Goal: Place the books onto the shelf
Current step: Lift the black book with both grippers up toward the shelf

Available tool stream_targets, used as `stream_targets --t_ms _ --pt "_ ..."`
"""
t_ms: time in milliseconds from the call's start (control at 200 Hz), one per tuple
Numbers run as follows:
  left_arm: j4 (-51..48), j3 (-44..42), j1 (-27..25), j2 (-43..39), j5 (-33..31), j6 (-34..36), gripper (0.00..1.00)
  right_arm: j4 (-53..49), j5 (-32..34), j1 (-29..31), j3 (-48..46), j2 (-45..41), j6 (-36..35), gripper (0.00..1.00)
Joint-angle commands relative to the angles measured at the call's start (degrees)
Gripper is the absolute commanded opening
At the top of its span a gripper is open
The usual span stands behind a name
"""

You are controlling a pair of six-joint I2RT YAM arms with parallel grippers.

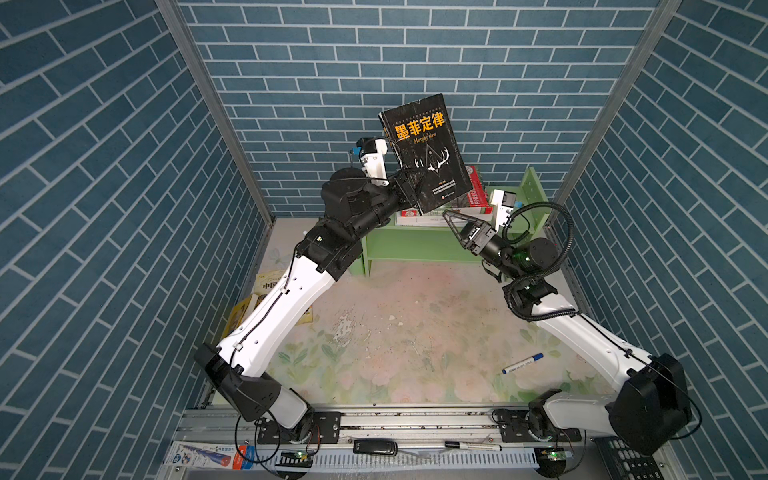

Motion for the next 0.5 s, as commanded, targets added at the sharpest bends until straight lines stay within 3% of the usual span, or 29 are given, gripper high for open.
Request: stream_targets --t_ms 0,240,495 --pt "10.53 -0.11 0.19 -2.20 -0.23 -1.68 0.06 5.81 0.93 0.59 3.77 1.62 3.96 0.97" --pt "14.59 -4.36 0.13 -3.20 -0.85 -3.46 0.06 8.38 3.46 0.85 8.68 6.91 7.97 0.88" --pt "17.85 -7.23 0.18 -3.70 -1.38 -5.56 0.06 8.31 4.00 1.91 13.50 11.00 9.38 0.60"
